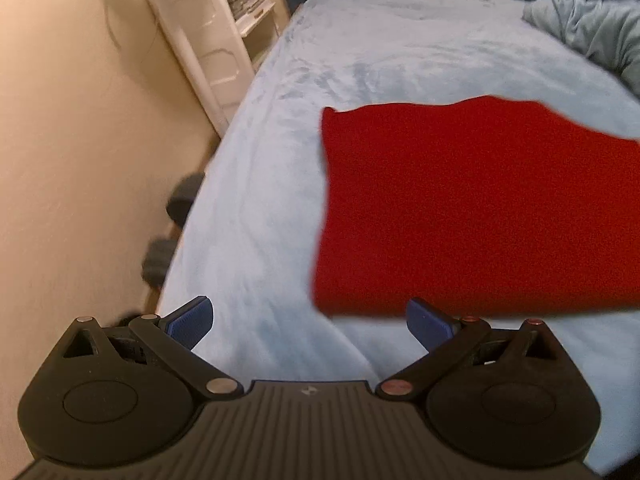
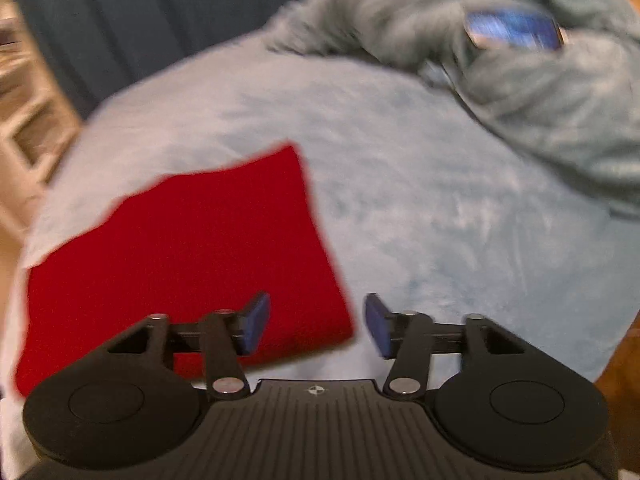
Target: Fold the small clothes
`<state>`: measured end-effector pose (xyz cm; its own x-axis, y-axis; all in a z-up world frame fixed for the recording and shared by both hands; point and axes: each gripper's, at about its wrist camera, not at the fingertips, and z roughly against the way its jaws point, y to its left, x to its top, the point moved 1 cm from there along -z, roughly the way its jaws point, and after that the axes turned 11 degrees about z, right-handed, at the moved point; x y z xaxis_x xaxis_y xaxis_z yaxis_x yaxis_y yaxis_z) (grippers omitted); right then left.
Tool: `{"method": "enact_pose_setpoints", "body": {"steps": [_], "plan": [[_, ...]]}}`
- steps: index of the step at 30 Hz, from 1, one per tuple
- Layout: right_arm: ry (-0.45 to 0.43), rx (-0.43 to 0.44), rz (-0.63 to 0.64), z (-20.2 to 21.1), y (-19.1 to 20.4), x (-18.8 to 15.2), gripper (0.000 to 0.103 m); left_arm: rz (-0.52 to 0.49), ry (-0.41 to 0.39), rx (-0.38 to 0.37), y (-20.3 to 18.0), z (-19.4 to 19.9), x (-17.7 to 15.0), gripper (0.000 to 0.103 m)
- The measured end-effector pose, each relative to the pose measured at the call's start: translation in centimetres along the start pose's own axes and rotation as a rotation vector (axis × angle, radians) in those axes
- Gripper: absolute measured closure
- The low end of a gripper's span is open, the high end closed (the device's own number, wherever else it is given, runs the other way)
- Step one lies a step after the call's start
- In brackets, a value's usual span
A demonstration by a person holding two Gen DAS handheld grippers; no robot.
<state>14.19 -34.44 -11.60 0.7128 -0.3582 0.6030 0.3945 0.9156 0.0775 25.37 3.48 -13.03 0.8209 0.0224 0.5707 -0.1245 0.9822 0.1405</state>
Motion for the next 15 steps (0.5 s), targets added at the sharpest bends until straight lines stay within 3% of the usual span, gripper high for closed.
{"method": "enact_pose_setpoints", "body": {"steps": [2, 5, 9, 15], "plan": [[-0.063, 0.015, 0.069, 4.3, 2.5, -0.3, 0.019, 0.026, 0.018, -0.023, -1.0, 3.3, -1.0, 0.000], [-0.163, -0.008, 0.168, 9.3, 5.9, -2.0, 0.015, 0.021, 0.030, -0.075, -2.7, 7.3, -3.1, 0.000], [-0.130, 0.029, 0.180, 12.3, 7.7, -4.8, 0.015, -0.007, 0.013, -0.090, -3.6, 10.8, -6.2, 0.000], [-0.103, 0.049, 0.185, 15.4, 7.9, -8.5, 0.015, -0.003, 0.031, -0.121, -3.2, 12.9, -9.8, 0.000]]}}
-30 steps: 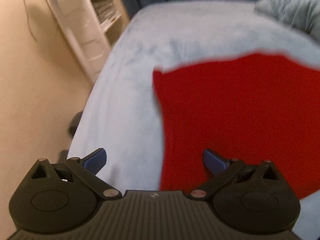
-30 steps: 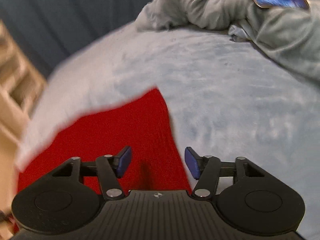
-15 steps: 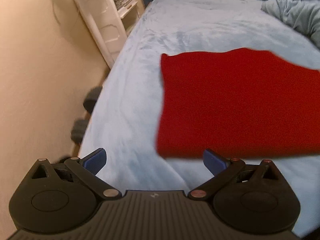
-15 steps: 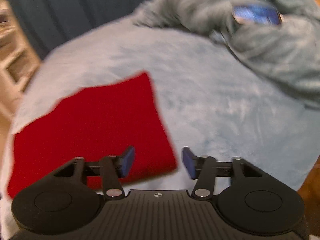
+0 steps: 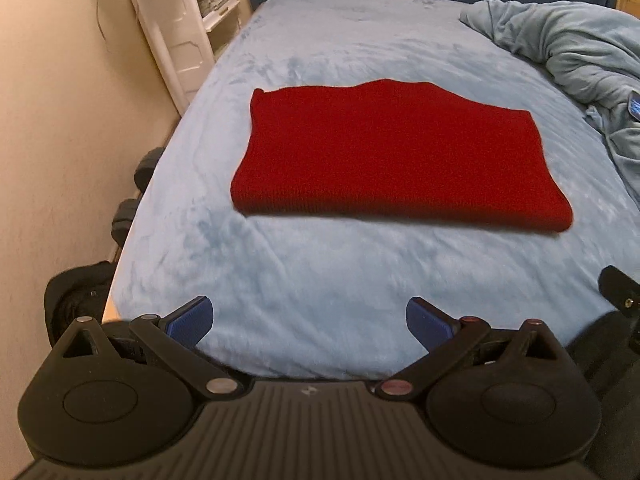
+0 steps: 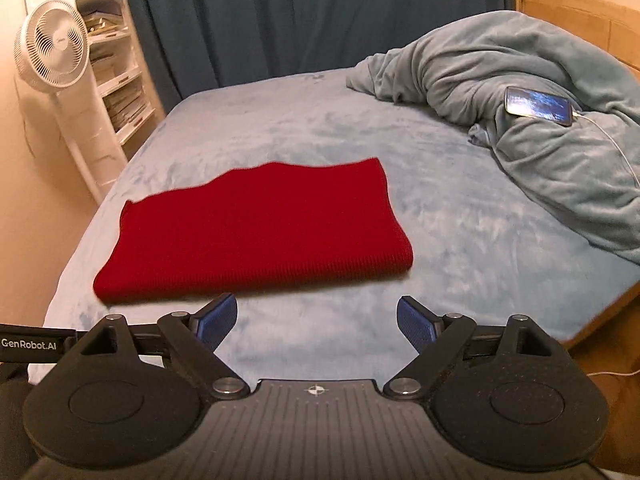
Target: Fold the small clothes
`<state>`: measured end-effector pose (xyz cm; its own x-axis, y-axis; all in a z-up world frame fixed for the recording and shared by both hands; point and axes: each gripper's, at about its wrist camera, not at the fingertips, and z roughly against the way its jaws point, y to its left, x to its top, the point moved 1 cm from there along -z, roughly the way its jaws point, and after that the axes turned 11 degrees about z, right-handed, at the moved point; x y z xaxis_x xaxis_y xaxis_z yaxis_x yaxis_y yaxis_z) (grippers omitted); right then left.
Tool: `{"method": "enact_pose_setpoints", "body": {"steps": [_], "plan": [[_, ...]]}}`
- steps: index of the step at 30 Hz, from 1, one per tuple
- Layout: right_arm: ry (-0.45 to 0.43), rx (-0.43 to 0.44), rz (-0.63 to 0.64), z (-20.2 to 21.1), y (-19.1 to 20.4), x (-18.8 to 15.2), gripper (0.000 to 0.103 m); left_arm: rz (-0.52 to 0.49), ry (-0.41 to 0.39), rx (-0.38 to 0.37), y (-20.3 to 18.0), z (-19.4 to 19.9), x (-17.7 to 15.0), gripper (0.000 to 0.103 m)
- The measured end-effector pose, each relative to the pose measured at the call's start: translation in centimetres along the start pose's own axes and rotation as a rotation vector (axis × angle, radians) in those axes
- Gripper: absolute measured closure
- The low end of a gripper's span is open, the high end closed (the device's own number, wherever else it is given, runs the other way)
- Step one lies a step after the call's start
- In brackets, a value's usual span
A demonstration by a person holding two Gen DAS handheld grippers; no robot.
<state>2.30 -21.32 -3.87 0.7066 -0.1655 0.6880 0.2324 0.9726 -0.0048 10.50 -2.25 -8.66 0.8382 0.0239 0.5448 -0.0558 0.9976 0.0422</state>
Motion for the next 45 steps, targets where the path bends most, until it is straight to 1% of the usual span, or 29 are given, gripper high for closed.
{"method": "enact_pose_setpoints", "body": {"steps": [5, 8, 13, 32, 45], "plan": [[-0.012, -0.002, 0.008, 1.7, 0.2, -0.8, 0.015, -0.006, -0.027, 0.013, 0.5, 0.9, -1.2, 0.000], [-0.025, -0.003, 0.020, 2.4, 0.4, -0.9, 0.015, 0.012, -0.037, 0.010, 0.9, 1.5, -1.4, 0.000], [-0.033, 0.001, 0.035, 2.9, 0.8, -0.9, 0.015, 0.012, -0.049, -0.002, 1.3, 2.1, -1.3, 0.000], [-0.003, 0.006, 0.053, 2.2, 1.5, -0.6, 0.015, 0.021, -0.036, -0.008, 1.9, 2.0, -1.1, 0.000], [0.026, 0.006, 0.054, 0.9, 1.6, -0.6, 0.015, 0.020, -0.013, 0.002, 1.6, 0.8, -0.6, 0.000]]}}
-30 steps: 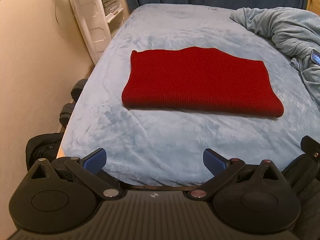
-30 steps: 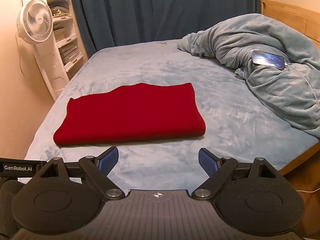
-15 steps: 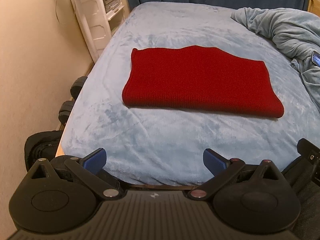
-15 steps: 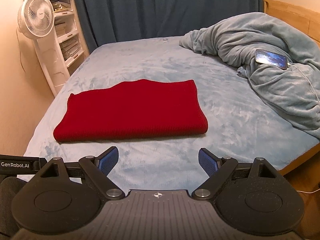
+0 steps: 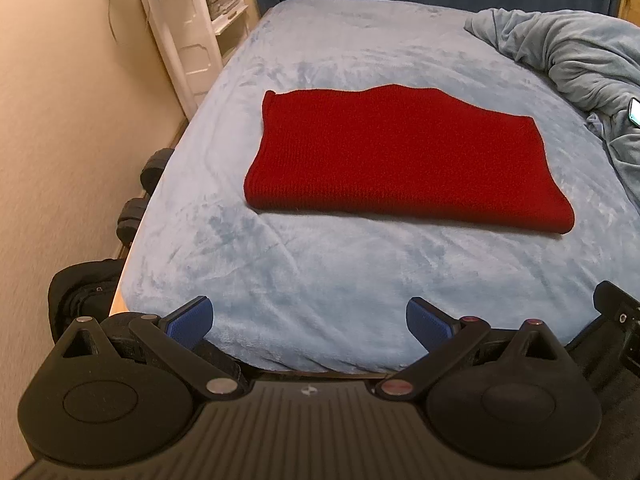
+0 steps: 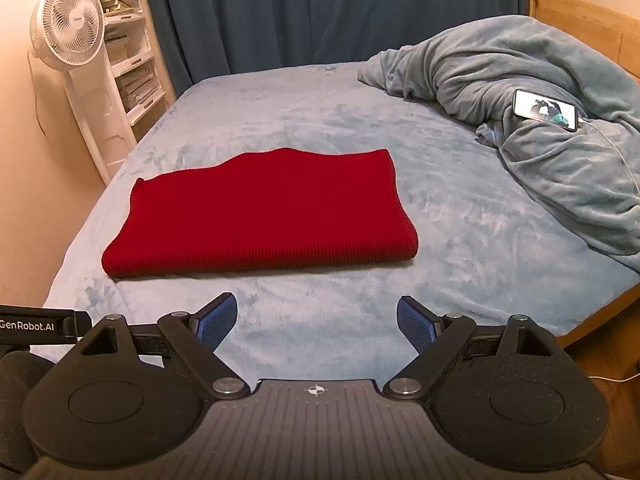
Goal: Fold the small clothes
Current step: 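Grasp the end of the red strip with the right gripper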
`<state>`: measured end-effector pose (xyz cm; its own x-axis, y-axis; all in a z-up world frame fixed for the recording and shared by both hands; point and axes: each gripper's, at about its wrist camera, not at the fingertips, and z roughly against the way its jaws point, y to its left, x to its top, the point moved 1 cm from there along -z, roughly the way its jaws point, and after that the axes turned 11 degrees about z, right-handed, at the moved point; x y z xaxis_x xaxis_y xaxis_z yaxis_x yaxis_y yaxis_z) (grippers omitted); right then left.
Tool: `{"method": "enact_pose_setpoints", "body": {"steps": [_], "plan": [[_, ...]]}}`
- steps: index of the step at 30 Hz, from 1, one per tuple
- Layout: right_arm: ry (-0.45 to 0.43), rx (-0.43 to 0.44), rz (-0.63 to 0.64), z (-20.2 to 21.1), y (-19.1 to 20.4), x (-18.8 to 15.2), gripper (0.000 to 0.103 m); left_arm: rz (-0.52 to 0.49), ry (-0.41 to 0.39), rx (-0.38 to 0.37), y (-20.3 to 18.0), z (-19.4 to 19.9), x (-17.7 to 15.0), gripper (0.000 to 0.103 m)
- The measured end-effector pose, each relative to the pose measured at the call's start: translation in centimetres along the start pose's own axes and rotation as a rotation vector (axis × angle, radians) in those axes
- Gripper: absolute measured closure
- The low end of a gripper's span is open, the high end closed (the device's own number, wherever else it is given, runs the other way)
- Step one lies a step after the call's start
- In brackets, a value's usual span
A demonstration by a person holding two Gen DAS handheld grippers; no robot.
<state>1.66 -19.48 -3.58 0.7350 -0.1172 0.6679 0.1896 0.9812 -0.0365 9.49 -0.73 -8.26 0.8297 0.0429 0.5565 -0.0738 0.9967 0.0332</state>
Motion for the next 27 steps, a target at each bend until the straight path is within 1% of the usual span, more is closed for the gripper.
{"method": "enact_pose_setpoints", "body": {"steps": [4, 6, 7, 10, 13, 16, 18, 20, 21, 23, 26, 27], "plan": [[0.021, 0.011, -0.020, -0.9, -0.2, 0.0, 0.015, 0.008, 0.011, 0.005, 0.2, -0.8, 0.4, 0.000], [0.036, 0.041, -0.082, -1.8, -1.1, 0.2, 0.015, 0.023, 0.019, 0.012, 0.6, -1.5, 0.8, 0.000], [0.048, 0.060, -0.131, -2.4, -1.8, 0.3, 0.015, 0.038, 0.023, 0.016, 1.0, -1.9, 1.1, 0.000], [0.086, 0.122, -0.341, -5.0, -4.6, 0.6, 0.015, 0.080, 0.023, 0.041, 2.3, -3.4, 2.5, 0.000], [0.120, 0.173, -0.533, -8.7, -7.7, 0.4, 0.015, 0.123, -0.008, 0.070, 3.8, -5.0, 4.4, 0.000], [0.130, 0.181, -0.681, -13.3, -10.6, 0.1, 0.015, 0.163, -0.055, 0.085, 5.1, -6.9, 6.2, 0.000], [0.153, 0.161, -0.771, -16.6, -12.1, -0.3, 0.015, 0.183, -0.065, 0.096, 5.8, -9.0, 7.3, 0.000], [0.188, 0.128, -0.871, -20.2, -13.7, -0.8, 0.015, 0.204, -0.039, 0.125, 6.5, -11.4, 8.3, 0.000], [0.200, 0.129, -0.910, -21.7, -14.3, -1.1, 0.015, 0.217, -0.030, 0.131, 6.9, -12.8, 8.7, 0.000], [0.214, 0.138, -1.002, -24.4, -15.3, -1.7, 0.015, 0.229, -0.019, 0.176, 7.6, -15.1, 9.1, 0.000], [0.196, 0.164, -1.084, -26.7, -15.9, -2.1, 0.014, 0.217, 0.026, 0.235, 8.3, -18.7, 9.5, 0.000], [0.182, 0.173, -1.097, -27.1, -15.9, -2.1, 0.014, 0.214, 0.039, 0.240, 8.5, -19.6, 9.5, 0.000]]}}
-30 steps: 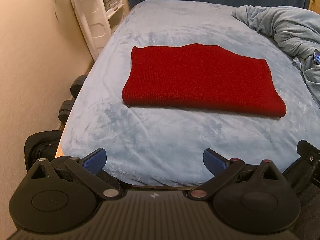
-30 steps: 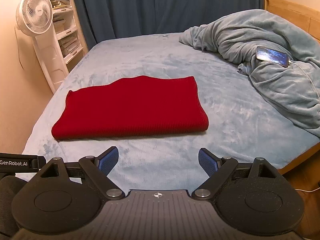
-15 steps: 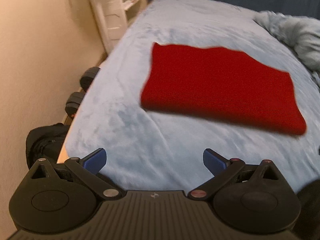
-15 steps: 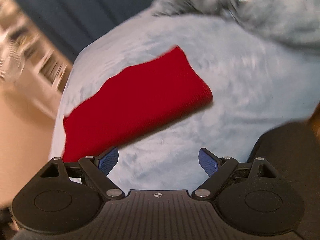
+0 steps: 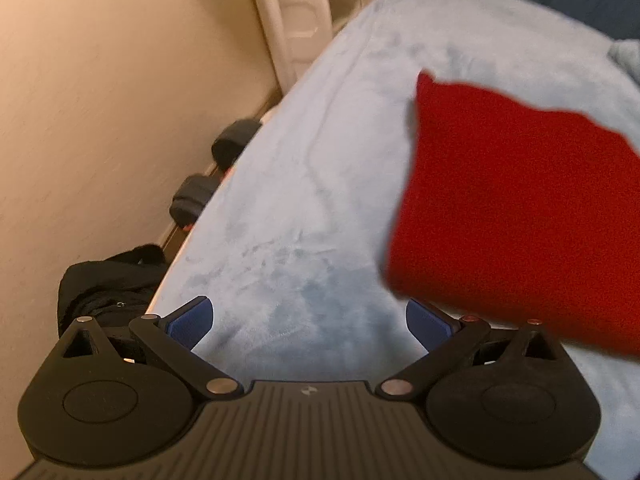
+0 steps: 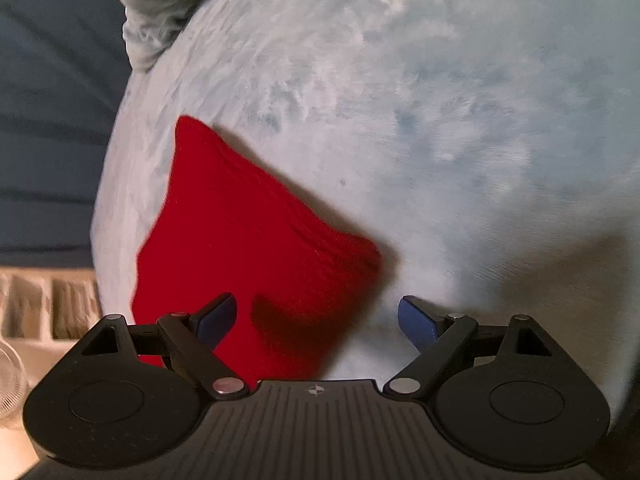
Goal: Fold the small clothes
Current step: 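Grasp the end of the red strip with the right gripper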
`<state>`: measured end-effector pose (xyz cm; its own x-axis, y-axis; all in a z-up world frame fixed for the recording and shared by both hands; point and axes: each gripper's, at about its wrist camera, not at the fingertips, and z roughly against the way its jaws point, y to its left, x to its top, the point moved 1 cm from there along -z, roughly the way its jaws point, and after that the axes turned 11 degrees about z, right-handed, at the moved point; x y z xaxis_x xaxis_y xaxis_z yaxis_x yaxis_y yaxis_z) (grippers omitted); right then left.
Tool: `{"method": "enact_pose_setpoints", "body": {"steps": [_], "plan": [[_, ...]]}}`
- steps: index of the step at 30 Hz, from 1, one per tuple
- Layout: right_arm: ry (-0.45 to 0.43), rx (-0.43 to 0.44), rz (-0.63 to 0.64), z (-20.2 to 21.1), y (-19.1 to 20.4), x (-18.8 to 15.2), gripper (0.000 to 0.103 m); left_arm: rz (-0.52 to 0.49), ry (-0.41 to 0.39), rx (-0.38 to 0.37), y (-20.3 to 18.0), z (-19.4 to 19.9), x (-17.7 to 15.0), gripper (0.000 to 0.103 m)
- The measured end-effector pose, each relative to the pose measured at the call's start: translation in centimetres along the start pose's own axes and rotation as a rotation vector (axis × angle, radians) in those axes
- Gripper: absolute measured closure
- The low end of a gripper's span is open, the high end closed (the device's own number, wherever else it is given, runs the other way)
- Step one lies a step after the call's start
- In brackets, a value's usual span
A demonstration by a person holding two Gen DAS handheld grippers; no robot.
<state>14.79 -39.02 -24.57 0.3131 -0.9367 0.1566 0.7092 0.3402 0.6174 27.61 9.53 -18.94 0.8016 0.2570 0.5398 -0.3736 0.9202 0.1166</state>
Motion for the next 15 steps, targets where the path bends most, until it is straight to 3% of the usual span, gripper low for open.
{"method": "enact_pose_setpoints", "body": {"steps": [1, 2, 3, 4, 10, 15], "plan": [[-0.006, 0.015, -0.003, -0.3, 0.0, 0.1, 0.016, -0.004, 0.015, 0.006, 0.0, -0.9, 0.0, 0.000], [-0.010, 0.036, 0.001, -0.6, 0.2, 0.1, 0.039, -0.007, 0.027, 0.010, 0.1, -1.7, 0.0, 0.000], [-0.004, 0.061, 0.016, -1.0, 0.4, 0.2, 0.077, -0.011, 0.042, 0.017, 0.0, -2.5, 0.0, 0.000], [0.008, 0.058, 0.035, -1.2, 0.7, 0.4, 0.084, -0.015, 0.053, 0.025, -0.1, -3.2, 0.0, 0.000], [-0.027, 0.079, 0.130, 0.4, 3.2, 1.0, 0.086, -0.014, 0.051, 0.065, 0.7, -5.7, 0.4, 0.000], [0.010, -0.078, 0.160, -1.6, 2.8, 0.6, 0.085, 0.010, 0.060, -0.030, 1.5, -7.2, 0.7, 0.000]]}}
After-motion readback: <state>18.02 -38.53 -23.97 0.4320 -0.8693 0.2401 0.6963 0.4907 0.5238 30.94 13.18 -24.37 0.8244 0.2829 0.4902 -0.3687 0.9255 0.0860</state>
